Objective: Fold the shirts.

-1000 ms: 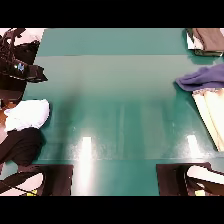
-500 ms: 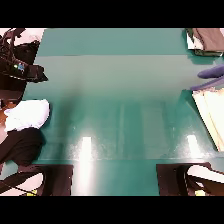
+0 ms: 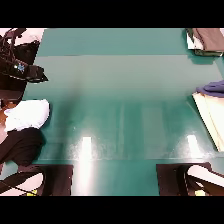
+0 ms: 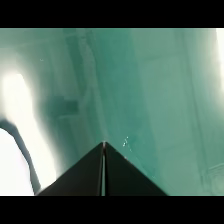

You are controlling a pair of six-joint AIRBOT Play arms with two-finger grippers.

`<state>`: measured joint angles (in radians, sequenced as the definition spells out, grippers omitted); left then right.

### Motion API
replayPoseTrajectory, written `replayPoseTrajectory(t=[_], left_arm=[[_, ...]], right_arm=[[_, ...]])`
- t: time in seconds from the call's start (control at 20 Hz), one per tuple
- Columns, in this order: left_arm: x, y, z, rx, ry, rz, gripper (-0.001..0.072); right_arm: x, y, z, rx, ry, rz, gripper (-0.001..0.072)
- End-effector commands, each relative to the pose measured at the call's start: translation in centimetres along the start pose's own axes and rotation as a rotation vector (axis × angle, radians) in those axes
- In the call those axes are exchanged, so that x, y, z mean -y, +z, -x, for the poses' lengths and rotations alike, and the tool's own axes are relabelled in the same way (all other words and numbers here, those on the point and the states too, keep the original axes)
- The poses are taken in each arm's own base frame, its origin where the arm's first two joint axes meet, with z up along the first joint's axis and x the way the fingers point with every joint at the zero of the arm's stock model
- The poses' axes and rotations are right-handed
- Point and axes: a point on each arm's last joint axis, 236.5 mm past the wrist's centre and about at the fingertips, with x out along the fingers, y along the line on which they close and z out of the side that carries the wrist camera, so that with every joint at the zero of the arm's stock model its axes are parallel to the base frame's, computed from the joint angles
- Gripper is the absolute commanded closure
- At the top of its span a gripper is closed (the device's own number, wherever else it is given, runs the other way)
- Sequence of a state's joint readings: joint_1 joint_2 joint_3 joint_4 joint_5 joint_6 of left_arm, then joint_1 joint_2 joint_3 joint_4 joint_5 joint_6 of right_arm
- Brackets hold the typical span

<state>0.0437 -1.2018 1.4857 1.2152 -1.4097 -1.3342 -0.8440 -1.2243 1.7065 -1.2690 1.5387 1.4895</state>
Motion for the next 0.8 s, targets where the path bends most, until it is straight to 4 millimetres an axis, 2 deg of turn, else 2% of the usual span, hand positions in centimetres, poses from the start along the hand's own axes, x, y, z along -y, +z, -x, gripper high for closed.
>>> replayPoseTrajectory(t=[0.0,0.45,0.5,0.55,0.6,0.65,0.75], left_arm=[[0.0,0.1,0.0,0.003,0.001,-0.027,0.0683],[0.0,0.1,0.0,0.004,0.001,-0.034,0.0683],[0.0,0.1,0.0,0.004,0.001,-0.034,0.0682],[0.0,0.1,0.0,0.004,0.001,-0.034,0.0683],[0.0,0.1,0.0,0.004,0.001,-0.034,0.0682],[0.0,0.1,0.0,0.004,0.001,-0.034,0.0682],[0.0,0.1,0.0,0.004,0.001,-0.033,0.0683]], right_arm=[[4.2,-3.3,1.3,-0.052,-0.163,-0.075,0.0688],[10.6,-14.0,-0.9,-0.262,-0.224,-0.333,0.0683],[11.2,-14.9,-1.2,-0.277,-0.227,-0.360,0.0597],[11.6,-15.6,-1.5,-0.288,-0.230,-0.382,0.0395],[12.0,-16.4,-1.8,-0.303,-0.230,-0.406,0.0140],[12.4,-17.0,-2.0,-0.315,-0.231,-0.422,-0.0008],[12.5,-17.1,-2.3,-0.309,-0.220,-0.440,-0.0008]])
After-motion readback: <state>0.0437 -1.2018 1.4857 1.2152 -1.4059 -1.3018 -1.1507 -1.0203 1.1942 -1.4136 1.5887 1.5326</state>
